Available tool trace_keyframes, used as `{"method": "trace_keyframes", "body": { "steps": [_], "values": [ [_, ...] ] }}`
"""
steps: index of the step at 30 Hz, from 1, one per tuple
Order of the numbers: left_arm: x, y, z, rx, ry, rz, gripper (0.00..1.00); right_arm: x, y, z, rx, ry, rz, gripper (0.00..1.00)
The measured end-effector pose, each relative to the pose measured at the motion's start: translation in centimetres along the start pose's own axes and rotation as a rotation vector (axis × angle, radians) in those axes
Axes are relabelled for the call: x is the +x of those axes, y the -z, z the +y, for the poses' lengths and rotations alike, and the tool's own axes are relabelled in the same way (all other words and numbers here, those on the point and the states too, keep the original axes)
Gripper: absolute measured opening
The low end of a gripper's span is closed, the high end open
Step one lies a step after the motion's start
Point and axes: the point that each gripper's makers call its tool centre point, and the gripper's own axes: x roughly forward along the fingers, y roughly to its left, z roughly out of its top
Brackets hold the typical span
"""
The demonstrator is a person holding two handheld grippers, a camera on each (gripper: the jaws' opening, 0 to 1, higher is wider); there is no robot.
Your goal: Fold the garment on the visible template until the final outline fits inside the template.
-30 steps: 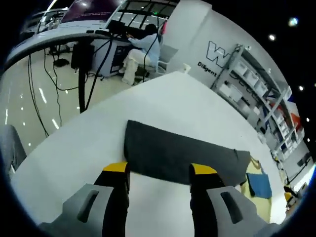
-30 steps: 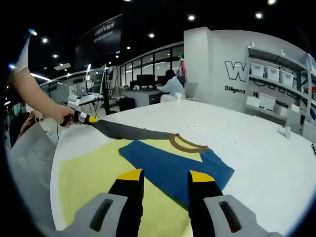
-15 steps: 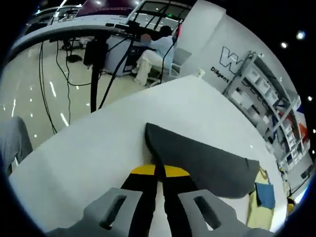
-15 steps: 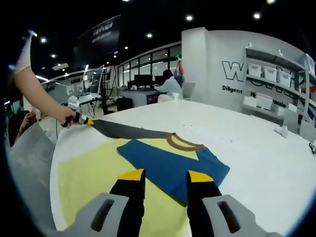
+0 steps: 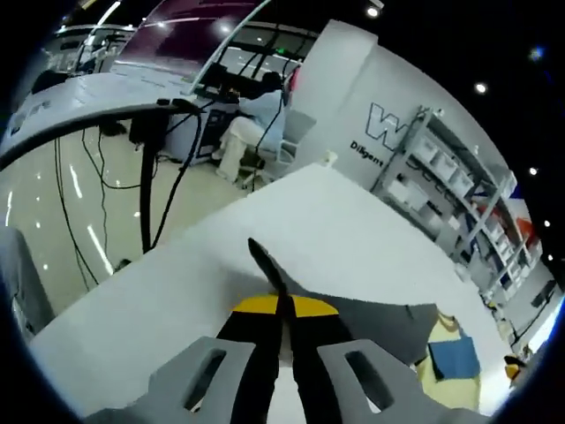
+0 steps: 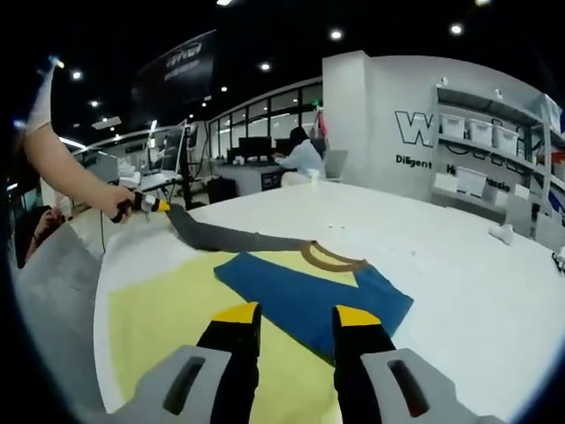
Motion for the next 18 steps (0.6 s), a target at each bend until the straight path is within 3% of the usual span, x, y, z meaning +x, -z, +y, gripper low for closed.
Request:
{"method": "trace_keyframes", "body": {
  "steps": [6, 13, 18],
  "values": [
    [-0.2, -4.0, -4.4, 0.039, 0.106, -0.075, 0.02, -0.8, 0.0, 0.4, 0.007, 0.001, -0.01, 0.27],
    [0.6, -7.4, -8.6, 0.109, 0.199, -0.102, 0.02, -1.9, 0.0, 0.9, 0.015, 0.001, -0.021, 0.27],
    [1.3, -9.5, -13.7, 0.173, 0.31, -0.123, 0.02, -2.5, 0.0, 0.9, 0.024, 0.006, -0.033, 0.27]
  ]
}}
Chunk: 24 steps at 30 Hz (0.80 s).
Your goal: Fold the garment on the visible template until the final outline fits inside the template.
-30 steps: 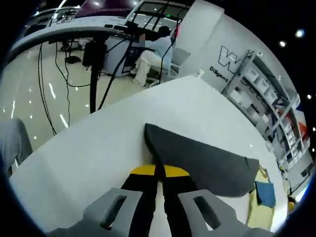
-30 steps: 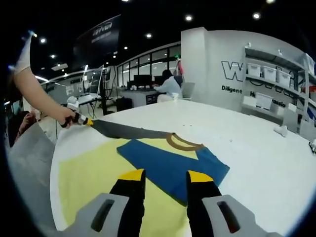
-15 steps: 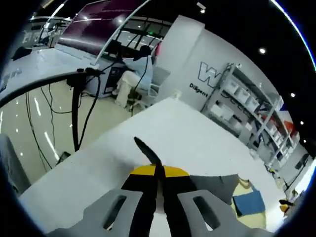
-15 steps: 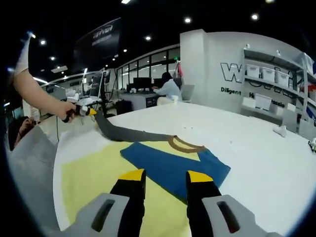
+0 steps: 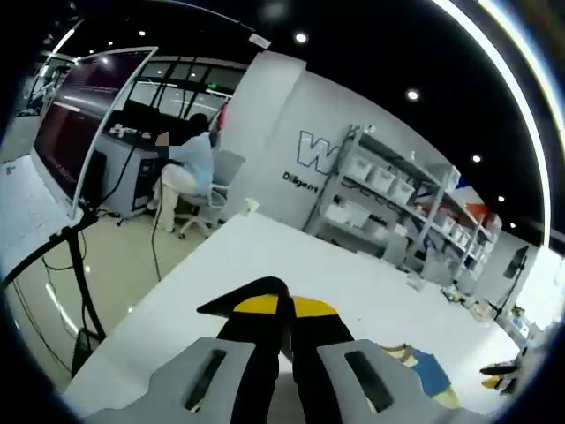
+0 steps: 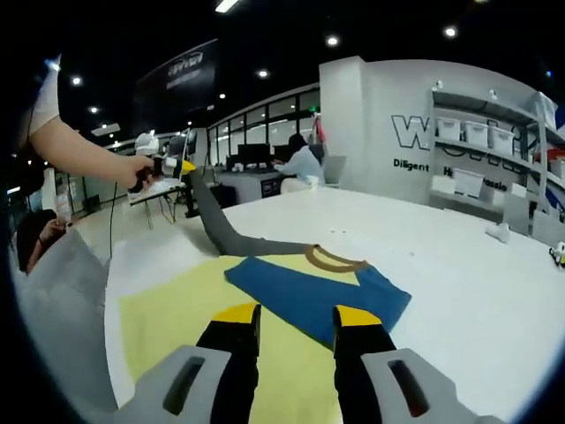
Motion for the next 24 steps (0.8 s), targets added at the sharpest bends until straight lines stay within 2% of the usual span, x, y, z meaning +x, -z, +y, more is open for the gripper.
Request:
{"method": "trace_keyframes", "body": {
  "steps": [6, 12, 17, 22, 24],
  "values": [
    [2.8, -1.4, -5.2, 0.04, 0.13, -0.014, 0.02, -0.6, 0.2, -0.2, 0.013, 0.006, -0.008, 0.27],
    [4.9, -1.3, -11.9, 0.09, 0.307, -0.004, 0.02, -0.9, 0.4, -0.5, 0.023, 0.008, -0.015, 0.27],
    [5.9, -0.1, -17.0, 0.133, 0.435, 0.027, 0.02, -1.4, 0.8, -0.7, 0.032, 0.01, -0.016, 0.27],
    [6.7, 2.6, -22.5, 0.183, 0.564, 0.079, 0.02, -1.9, 1.1, -0.8, 0.038, 0.009, -0.015, 0.26],
    [6.9, 3.7, -24.0, 0.207, 0.596, 0.099, 0.02, -2.0, 1.2, -0.9, 0.039, 0.009, -0.015, 0.27]
  ]
}}
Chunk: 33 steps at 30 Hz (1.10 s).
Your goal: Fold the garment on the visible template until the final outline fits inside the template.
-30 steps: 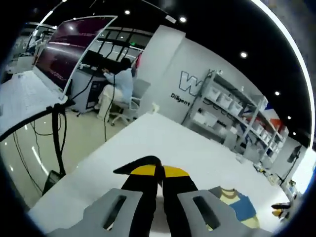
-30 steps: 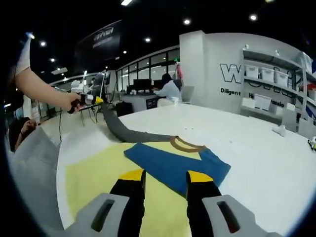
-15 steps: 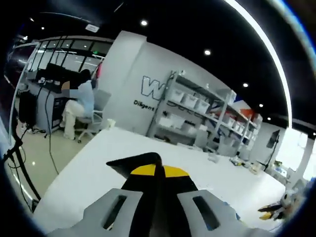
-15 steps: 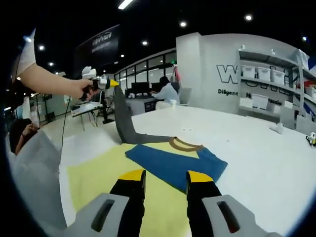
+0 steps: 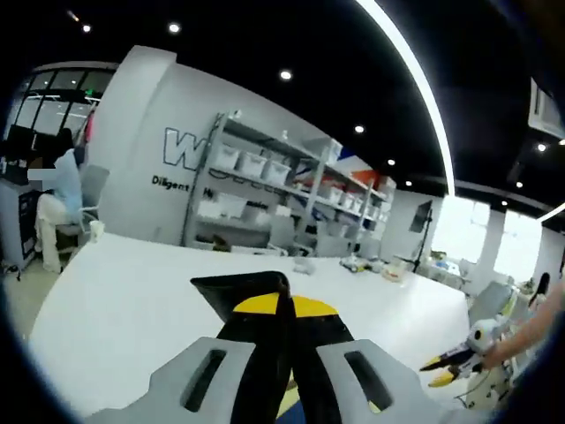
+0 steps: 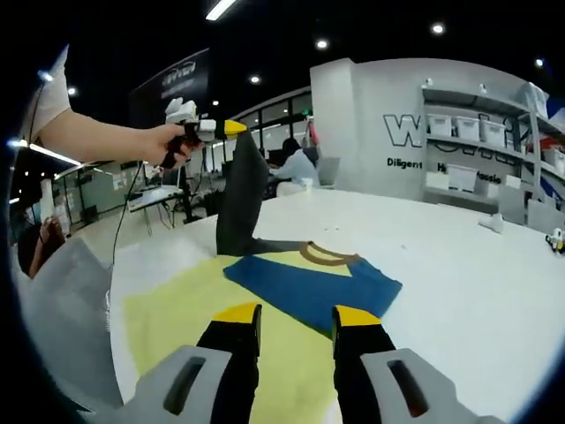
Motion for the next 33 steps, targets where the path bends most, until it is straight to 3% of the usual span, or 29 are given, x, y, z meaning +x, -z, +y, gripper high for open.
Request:
{"method": "trace_keyframes", "body": {
  "steps": [5, 14, 23, 33],
  "values": [
    [3.1, 3.1, -4.6, 0.025, 0.114, 0.068, 0.02, -0.3, 0.2, 0.1, 0.007, 0.001, 0.002, 0.27],
    [6.2, 10.0, -9.4, 0.045, 0.207, 0.196, 0.02, -0.7, 0.7, 0.0, 0.016, 0.008, 0.01, 0.26],
    [8.1, 16.3, -11.4, 0.085, 0.183, 0.304, 0.02, -1.3, 1.4, -0.2, 0.025, 0.02, 0.023, 0.26],
    [10.5, 22.0, -12.6, 0.108, 0.159, 0.387, 0.02, -2.0, 2.0, -0.4, 0.029, 0.028, 0.04, 0.26]
  ]
}}
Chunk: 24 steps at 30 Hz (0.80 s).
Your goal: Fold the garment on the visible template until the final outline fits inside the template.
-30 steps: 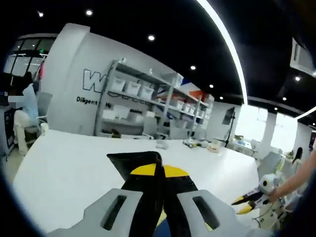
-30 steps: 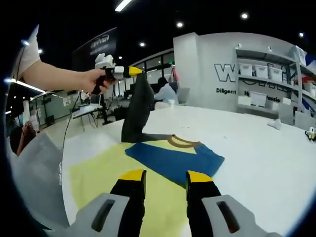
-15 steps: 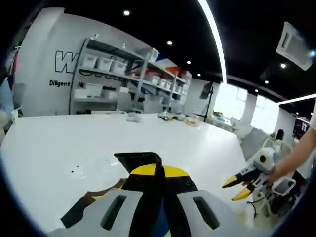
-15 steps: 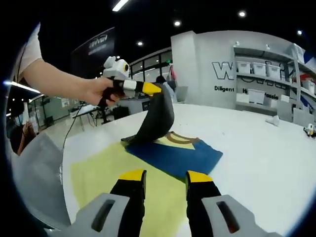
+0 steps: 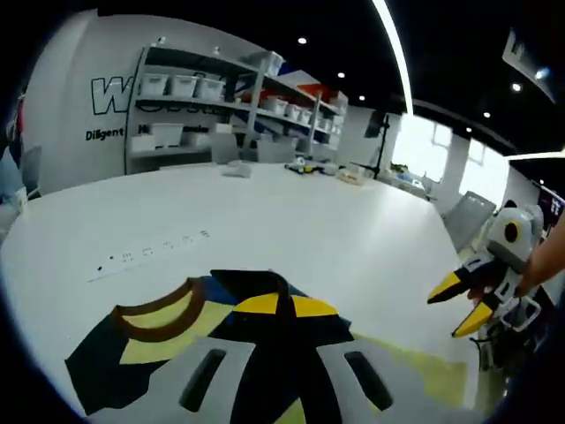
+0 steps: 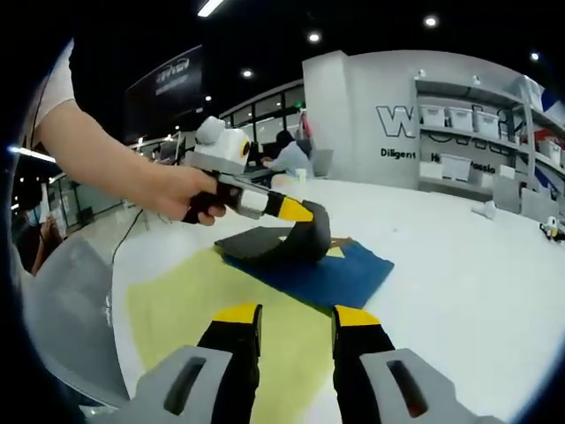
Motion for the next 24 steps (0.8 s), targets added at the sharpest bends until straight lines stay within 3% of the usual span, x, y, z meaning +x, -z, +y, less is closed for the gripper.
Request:
{"method": "trace_keyframes", "body": {
  "steps": [10, 16, 19, 24],
  "values": [
    [3.0, 1.4, -1.3, -0.012, -0.014, 0.045, 0.02, -0.6, 0.6, -0.4, 0.01, 0.011, 0.009, 0.25],
    [3.9, 2.3, -3.7, -0.063, 0.04, 0.061, 0.07, -0.7, 0.9, -0.5, 0.014, 0.012, 0.013, 0.25],
    [3.8, 2.6, -5.2, -0.083, 0.093, 0.066, 0.18, -0.7, 1.0, -0.6, 0.019, 0.013, 0.014, 0.25],
    [2.0, 3.8, -6.7, -0.069, 0.137, 0.095, 0.17, -0.4, 1.1, -0.5, 0.014, 0.005, 0.021, 0.24]
  ]
}}
